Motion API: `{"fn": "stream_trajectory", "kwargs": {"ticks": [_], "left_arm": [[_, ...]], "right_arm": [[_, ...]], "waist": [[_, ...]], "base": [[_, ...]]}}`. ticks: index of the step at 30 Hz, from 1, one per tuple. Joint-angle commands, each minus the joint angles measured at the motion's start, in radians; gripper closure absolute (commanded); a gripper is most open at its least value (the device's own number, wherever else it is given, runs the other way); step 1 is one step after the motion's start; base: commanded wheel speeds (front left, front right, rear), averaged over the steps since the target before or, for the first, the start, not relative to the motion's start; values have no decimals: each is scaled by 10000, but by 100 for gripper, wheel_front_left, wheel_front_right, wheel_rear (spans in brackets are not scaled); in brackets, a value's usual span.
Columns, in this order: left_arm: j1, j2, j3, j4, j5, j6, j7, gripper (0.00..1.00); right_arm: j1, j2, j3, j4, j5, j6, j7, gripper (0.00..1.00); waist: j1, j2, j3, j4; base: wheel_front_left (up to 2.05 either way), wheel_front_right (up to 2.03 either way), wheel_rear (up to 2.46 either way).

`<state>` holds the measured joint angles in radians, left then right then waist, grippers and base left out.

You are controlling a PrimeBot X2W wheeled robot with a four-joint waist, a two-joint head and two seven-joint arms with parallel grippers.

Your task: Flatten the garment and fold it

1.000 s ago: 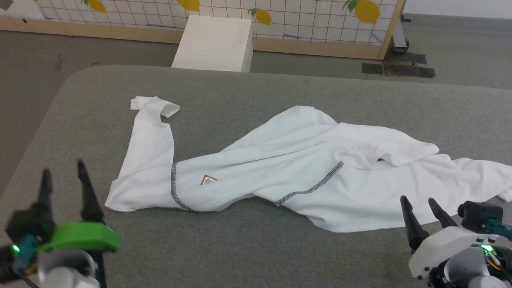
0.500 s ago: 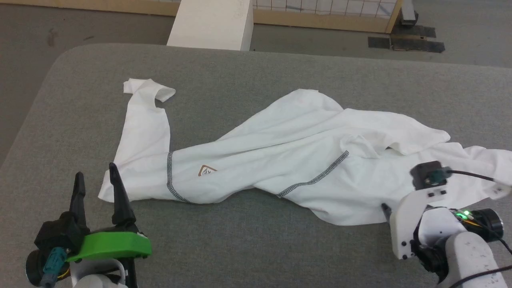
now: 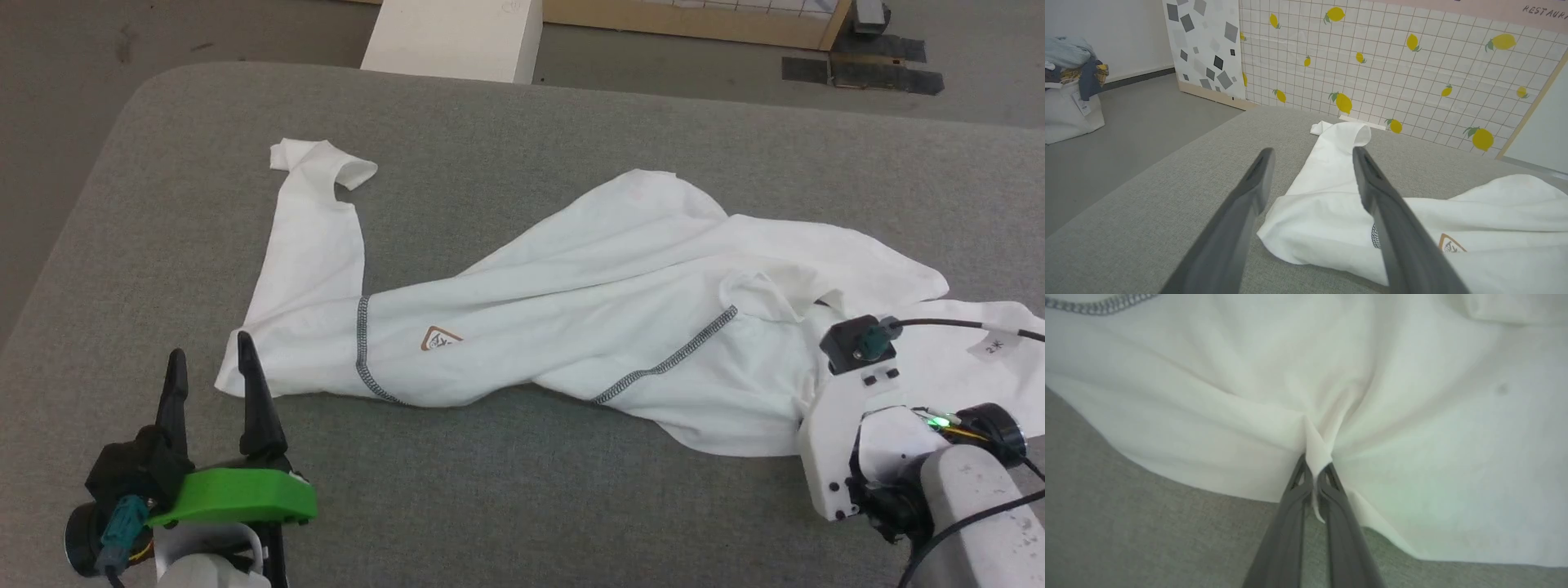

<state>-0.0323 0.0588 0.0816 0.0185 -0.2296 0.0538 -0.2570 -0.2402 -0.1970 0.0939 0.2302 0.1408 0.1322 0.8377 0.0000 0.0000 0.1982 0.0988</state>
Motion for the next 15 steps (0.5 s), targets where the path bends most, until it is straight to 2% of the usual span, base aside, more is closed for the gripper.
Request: {"fn": "stream_trajectory", "kwargs": {"ticks": [1, 7, 12, 13, 14, 15], "left_arm": [[-118, -52, 19, 9, 57, -45, -47, 0], [-163, -68, -30, 28, 139, -167, -47, 0], [-327, -76, -146, 119, 172, -272, -47, 0], [-352, -77, -167, 149, 167, -291, -47, 0], [-353, -78, -176, 177, 164, -302, -47, 0], [-341, -79, -184, 210, 161, -315, -47, 0]], "right_arm": [[469, -351, -135, 265, 140, -15, 245, 100], [129, -1694, -1471, -70, 99, -15, 701, 100], [-162, -2105, -2295, 30, -171, -15, 916, 100], [-220, -2071, -2434, 42, -177, -15, 772, 88], [-259, -1991, -2540, 47, -139, -15, 664, 4], [-301, -1882, -2640, -11, -91, -15, 513, 0]], "waist": [[0, 0, -22, -66], [0, 0, 62, -297], [0, 0, 131, -281], [0, 0, 111, -264], [0, 0, 76, -259], [0, 0, 32, -250]], "base": [[0, 0, 0], [0, 0, 0], [0, 0, 0], [0, 0, 0], [0, 0, 0], [0, 0, 0]]}}
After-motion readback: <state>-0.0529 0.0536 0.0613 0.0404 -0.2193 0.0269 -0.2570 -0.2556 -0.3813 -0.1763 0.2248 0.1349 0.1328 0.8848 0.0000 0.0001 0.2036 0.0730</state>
